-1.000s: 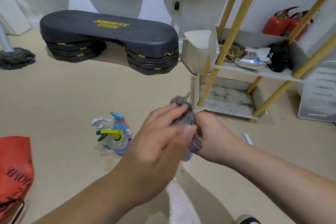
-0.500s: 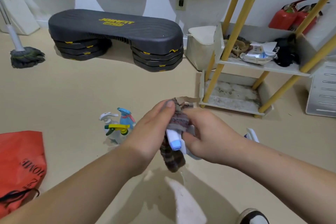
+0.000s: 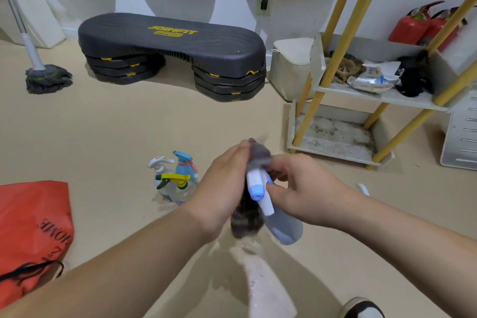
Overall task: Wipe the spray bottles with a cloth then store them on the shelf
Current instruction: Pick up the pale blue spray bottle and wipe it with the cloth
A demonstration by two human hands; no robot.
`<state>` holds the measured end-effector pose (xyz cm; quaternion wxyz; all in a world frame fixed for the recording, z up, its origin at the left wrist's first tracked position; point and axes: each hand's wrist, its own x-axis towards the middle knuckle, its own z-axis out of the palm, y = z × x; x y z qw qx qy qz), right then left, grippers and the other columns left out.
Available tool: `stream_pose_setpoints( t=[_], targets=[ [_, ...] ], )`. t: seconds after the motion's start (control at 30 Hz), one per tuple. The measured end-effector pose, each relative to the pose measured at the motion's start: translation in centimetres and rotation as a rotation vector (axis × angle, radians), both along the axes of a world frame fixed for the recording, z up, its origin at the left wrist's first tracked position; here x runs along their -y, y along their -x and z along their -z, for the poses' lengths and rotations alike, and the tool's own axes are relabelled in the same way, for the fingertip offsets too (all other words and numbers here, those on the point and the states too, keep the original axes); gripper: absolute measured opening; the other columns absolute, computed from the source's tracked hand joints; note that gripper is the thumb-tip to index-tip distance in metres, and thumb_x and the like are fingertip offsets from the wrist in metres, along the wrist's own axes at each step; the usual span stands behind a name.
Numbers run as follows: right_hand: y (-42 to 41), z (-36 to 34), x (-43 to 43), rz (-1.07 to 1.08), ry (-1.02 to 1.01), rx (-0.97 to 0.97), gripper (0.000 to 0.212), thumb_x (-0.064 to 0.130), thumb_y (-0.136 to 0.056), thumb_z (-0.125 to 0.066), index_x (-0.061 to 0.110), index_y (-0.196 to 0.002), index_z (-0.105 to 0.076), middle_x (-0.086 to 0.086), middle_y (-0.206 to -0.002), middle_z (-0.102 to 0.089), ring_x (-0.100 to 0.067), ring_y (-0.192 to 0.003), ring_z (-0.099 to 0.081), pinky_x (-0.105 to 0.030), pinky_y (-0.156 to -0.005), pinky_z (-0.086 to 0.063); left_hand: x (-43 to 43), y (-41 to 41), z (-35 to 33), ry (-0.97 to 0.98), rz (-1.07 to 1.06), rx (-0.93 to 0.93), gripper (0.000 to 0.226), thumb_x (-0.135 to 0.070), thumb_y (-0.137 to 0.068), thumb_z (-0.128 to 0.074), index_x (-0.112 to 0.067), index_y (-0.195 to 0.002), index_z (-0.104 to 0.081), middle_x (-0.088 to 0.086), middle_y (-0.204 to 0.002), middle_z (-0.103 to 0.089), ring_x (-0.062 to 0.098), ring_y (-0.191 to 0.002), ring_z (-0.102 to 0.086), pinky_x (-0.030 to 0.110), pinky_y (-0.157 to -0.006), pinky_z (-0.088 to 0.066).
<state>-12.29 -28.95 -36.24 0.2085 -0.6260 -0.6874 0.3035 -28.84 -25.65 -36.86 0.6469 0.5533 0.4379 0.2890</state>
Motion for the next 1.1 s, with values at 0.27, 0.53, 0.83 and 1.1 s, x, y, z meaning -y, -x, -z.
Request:
stream_pose_setpoints(
  t=[0.27,0.53,0.83,1.1],
  targets=[
    [-0.5,-0.5,0.5,-0.052,-0.074,0.038,0.016,0.026,-0.087,-0.052,0.015,-0.088,-0.064,0.001,-0.08,-0.065,-0.023,-0.076,-0.058,-0.045,-0.068,-0.051,-1.2,1.3,-0.1,-0.027,-0.001,-0.113,0.029,-0.034,-0.108,-0.05,-0.019,-0.101,-0.074,0.002,-0.089,-0.073,0.013,-0.075,-0.065,0.015,-0.062,-0.049],
    [-0.6,-1.2,0.7,-0.157,-0.206,0.109,0.015,0.016,-0.089,-0.055,0.016,-0.099,-0.066,0.002,-0.09,-0.066,-0.022,-0.088,-0.059,-0.041,-0.077,-0.05,-2.6,1.9,-0.6,0.291,-0.197,0.247,0.05,-0.042,-0.111,-0.039,-0.006,-0.128,-0.069,0.015,-0.118,-0.077,0.033,-0.112,-0.074,0.04,-0.089,-0.061],
    [-0.9,-0.7,0.3,-0.122,-0.16,0.119,0.014,0.015,-0.091,-0.054,0.011,-0.098,-0.065,-0.003,-0.091,-0.067,-0.027,-0.087,-0.06,-0.046,-0.077,-0.051,-1.7,2.4,-1.7,-0.258,-0.076,-0.073,0.035,-0.04,-0.11,-0.044,-0.018,-0.102,-0.07,0.013,-0.103,-0.073,0.016,-0.089,-0.07,0.034,-0.085,-0.054],
    [-0.6,-0.8,0.4,0.026,0.028,-0.137,0.025,0.006,-0.093,-0.055,0.021,-0.097,-0.074,0.002,-0.094,-0.076,-0.025,-0.095,-0.069,-0.043,-0.091,-0.058,-1.8,3.1,-2.5,-0.242,-0.188,-0.1,0.036,-0.038,-0.112,-0.04,-0.029,-0.108,-0.074,0.007,-0.103,-0.077,0.031,-0.09,-0.071,0.039,-0.083,-0.052]
  ],
)
